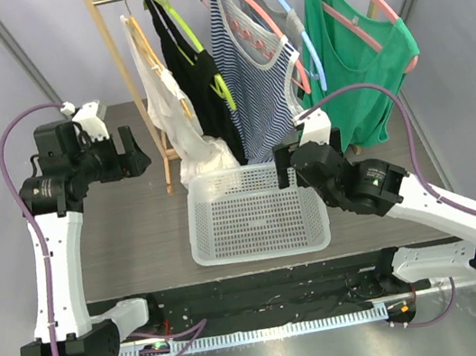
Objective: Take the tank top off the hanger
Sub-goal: Pick up the hanger from the clothesline.
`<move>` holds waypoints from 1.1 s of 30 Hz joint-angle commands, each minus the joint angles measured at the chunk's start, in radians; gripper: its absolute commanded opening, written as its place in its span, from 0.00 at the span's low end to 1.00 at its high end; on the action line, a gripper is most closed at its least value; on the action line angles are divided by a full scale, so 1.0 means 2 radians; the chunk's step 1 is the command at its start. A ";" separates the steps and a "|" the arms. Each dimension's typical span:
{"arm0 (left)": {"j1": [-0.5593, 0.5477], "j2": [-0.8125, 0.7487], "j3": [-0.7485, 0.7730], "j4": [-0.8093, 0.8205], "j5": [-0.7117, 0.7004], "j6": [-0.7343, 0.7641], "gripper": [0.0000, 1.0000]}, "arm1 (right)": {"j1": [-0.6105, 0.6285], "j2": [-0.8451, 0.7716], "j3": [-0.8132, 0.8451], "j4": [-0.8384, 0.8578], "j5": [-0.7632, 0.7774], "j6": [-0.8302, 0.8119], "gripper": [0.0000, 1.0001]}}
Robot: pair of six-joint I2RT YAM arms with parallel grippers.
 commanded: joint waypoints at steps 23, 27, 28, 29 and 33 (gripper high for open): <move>-0.163 0.235 0.446 0.088 -0.189 -0.112 0.74 | 0.009 -0.015 -0.060 0.051 0.002 0.018 0.96; -0.170 0.257 0.447 0.114 -0.221 -0.108 0.76 | 0.008 -0.028 -0.067 0.056 0.001 0.020 0.96; -0.170 0.266 0.447 0.118 -0.224 -0.108 0.76 | 0.008 -0.030 -0.067 0.056 0.000 0.021 0.96; -0.171 0.271 0.448 0.119 -0.224 -0.107 0.76 | 0.009 -0.032 -0.069 0.056 -0.001 0.023 0.96; -0.172 0.291 0.450 0.124 -0.243 -0.107 0.75 | 0.009 -0.042 -0.074 0.058 -0.007 0.028 0.96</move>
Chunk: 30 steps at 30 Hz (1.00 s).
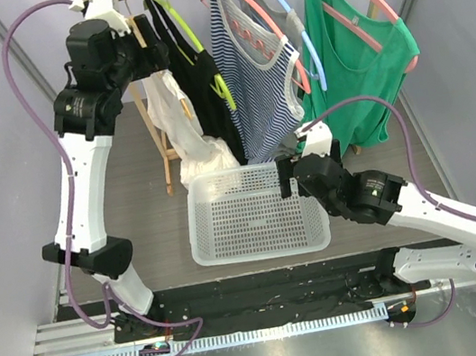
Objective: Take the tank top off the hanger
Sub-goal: Pick up the hanger from the clothesline.
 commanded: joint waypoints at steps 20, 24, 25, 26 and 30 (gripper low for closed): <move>-0.003 -0.032 -0.071 0.062 -0.090 0.037 0.24 | 0.003 -0.027 -0.029 0.035 -0.021 0.012 0.87; -0.003 -0.033 -0.069 0.066 -0.089 0.042 0.19 | 0.003 -0.027 -0.031 0.036 -0.024 0.012 0.82; -0.003 -0.034 -0.068 0.066 -0.089 0.044 0.18 | 0.003 -0.027 -0.031 0.037 -0.024 0.012 0.79; -0.003 -0.034 -0.067 0.069 -0.089 0.048 0.15 | 0.003 -0.027 -0.031 0.037 -0.026 0.010 0.77; -0.003 -0.038 -0.058 0.082 -0.091 0.068 0.00 | 0.003 -0.027 -0.030 0.037 -0.028 0.009 0.69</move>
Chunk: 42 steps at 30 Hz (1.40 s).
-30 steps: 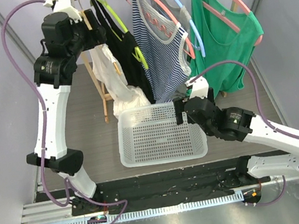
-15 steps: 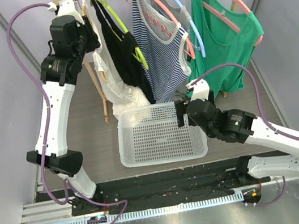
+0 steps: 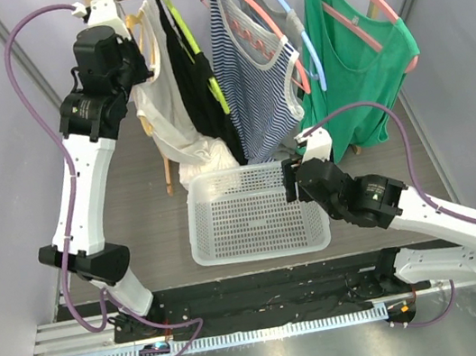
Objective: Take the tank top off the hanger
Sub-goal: Pick up the hanger from the clothesline.
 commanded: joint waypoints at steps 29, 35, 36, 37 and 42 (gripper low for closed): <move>-0.015 -0.152 -0.045 -0.022 0.081 0.118 0.00 | 0.003 -0.011 0.006 0.016 0.001 -0.004 0.55; -0.020 -0.213 -0.060 -0.037 0.111 0.144 0.00 | 0.003 -0.008 0.012 0.015 -0.007 -0.003 0.55; -0.021 -0.228 -0.061 -0.040 0.115 0.146 0.00 | 0.003 -0.012 0.012 0.014 -0.008 -0.002 0.54; -0.021 -0.237 -0.060 -0.045 0.120 0.151 0.00 | 0.002 -0.014 0.014 0.013 -0.008 -0.002 0.54; -0.021 -0.290 -0.055 -0.062 0.223 0.188 0.00 | 0.003 -0.034 0.030 0.004 -0.002 -0.005 0.54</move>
